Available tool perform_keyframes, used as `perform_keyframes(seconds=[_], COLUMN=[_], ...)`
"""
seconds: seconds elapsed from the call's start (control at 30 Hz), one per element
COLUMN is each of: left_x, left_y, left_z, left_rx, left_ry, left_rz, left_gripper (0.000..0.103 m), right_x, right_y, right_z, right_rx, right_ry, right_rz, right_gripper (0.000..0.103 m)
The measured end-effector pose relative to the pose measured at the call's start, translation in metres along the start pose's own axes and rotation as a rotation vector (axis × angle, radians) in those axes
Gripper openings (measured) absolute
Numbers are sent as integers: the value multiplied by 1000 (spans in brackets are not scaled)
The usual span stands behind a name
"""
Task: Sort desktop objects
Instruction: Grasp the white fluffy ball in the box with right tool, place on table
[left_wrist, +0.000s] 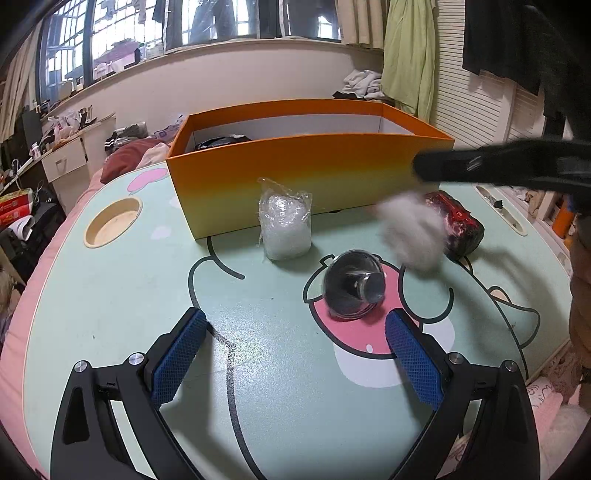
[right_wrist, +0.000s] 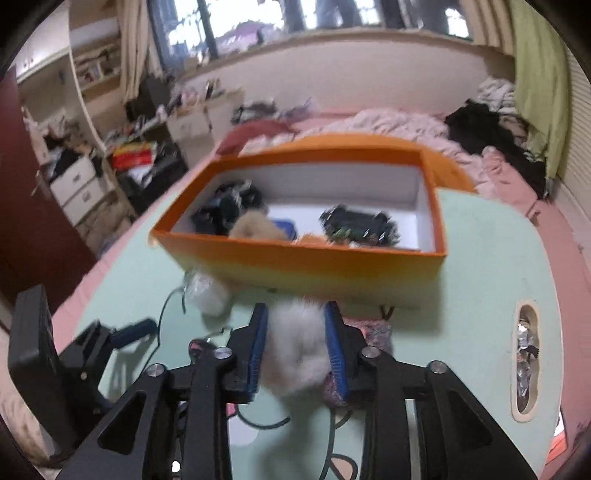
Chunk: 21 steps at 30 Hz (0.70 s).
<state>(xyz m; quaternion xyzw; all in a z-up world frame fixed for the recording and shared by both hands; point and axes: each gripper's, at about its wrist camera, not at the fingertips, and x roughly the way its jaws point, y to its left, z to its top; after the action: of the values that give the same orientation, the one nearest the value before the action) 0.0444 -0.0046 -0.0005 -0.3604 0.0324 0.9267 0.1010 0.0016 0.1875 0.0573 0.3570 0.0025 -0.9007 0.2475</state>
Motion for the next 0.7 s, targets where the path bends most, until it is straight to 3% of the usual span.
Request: perform_keyframes(seconds=[0.03, 0.1, 0.23, 0.4, 0.43, 0.53, 0.63, 0.7], left_x=[0, 0, 0, -1, -1, -2, -12, -30], left_y=[0, 0, 2, 3, 2, 0, 1, 3], left_z=[0, 0, 0, 0, 0, 0, 6, 20], left_rx=[0, 1, 0, -6, -2, 17, 18, 40], left_ry=[0, 0, -1, -2, -2, -11, -51, -120], left_rz=[0, 0, 0, 8, 6, 8, -11, 4], left_gripper=[97, 97, 97, 97, 97, 97, 97, 86], right_x=[-9, -28, -28, -5, -2, -2, -1, -2], right_y=[0, 0, 5, -12, -12, -12, -8, -7], right_z=[-3, -15, -43, -62, -63, -64, -63, -63], right_rx=[2, -8, -79, -18, -36, -29, -39, -38], right_ry=[-38, -100, -45, 66, 70, 61, 64, 59], right_rz=[7, -5, -129, -224, -282, -283, -272, -274], right_gripper=[72, 80, 80, 81, 85, 100, 102, 102])
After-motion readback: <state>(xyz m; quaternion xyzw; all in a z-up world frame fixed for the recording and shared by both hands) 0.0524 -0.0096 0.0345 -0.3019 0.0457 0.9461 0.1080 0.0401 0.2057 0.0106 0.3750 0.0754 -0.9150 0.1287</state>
